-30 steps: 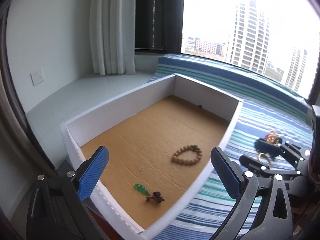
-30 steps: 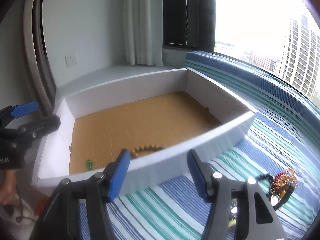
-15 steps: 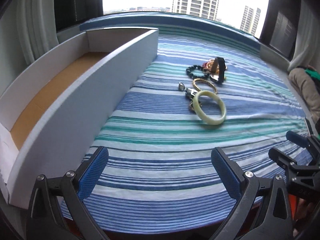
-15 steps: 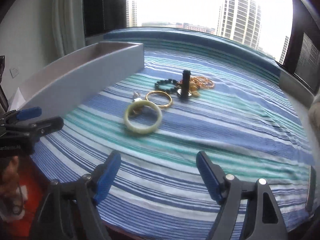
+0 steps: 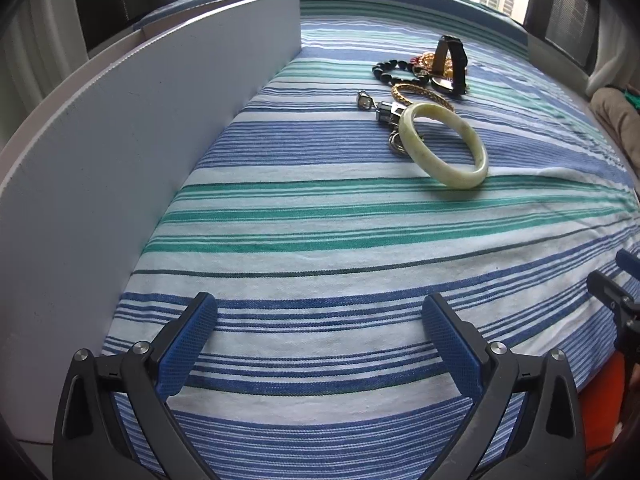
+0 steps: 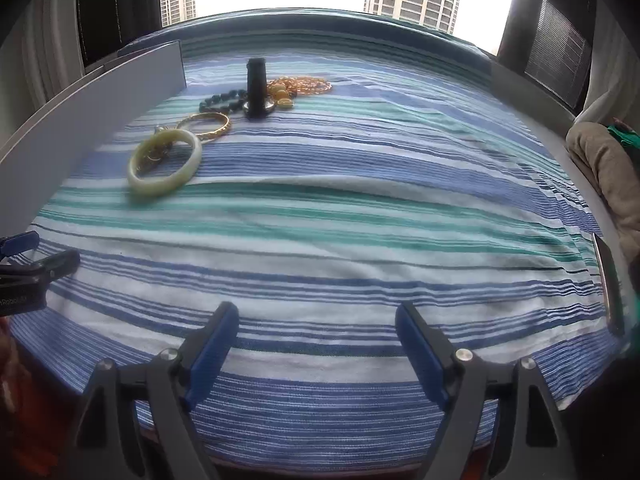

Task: Organize jewelry
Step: 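Move the left tool back over the pale jade bangle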

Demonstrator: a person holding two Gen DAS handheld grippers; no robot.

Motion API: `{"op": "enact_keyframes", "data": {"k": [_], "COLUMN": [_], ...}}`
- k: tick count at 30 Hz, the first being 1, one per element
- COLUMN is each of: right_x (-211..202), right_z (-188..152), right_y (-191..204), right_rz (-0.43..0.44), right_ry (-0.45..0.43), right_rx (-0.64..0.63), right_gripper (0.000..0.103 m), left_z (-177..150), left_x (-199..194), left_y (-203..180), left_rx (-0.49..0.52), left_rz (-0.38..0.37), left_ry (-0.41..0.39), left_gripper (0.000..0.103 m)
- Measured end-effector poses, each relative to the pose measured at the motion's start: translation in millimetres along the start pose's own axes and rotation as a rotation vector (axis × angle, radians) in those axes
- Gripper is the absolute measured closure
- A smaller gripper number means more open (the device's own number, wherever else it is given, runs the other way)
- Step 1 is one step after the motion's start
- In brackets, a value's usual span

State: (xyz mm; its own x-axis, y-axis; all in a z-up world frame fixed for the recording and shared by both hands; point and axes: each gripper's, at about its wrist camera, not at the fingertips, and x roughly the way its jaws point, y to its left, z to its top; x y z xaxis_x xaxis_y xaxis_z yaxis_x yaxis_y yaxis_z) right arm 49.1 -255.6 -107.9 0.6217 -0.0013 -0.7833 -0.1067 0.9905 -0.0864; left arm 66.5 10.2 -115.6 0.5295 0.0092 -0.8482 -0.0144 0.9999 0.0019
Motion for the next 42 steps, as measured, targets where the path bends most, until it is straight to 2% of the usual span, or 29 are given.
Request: {"op": "enact_keyframes", "data": {"k": [14,35,42], "right_x": [8,10,11], "right_z": [-7,-1,0], "right_y": [-8,-8,-7], "right_rz": [0.019,0.032,0.026], "right_ry": [0.050,0.126,0.127], "right_rx": [0.069,0.061,0.067], "right_gripper": [0.016,0.015,0.015], "left_z": [2,-7,-11], "left_x": [5,-2,-5], "left_y": [0,2,3], "left_rx": [-0.019,-0.026,-0.024], "left_rz": [0.000,0.005,0.001], "left_ry": [0.023,0.059,0.074], "left_gripper": [0.000,0.000,0.000]}}
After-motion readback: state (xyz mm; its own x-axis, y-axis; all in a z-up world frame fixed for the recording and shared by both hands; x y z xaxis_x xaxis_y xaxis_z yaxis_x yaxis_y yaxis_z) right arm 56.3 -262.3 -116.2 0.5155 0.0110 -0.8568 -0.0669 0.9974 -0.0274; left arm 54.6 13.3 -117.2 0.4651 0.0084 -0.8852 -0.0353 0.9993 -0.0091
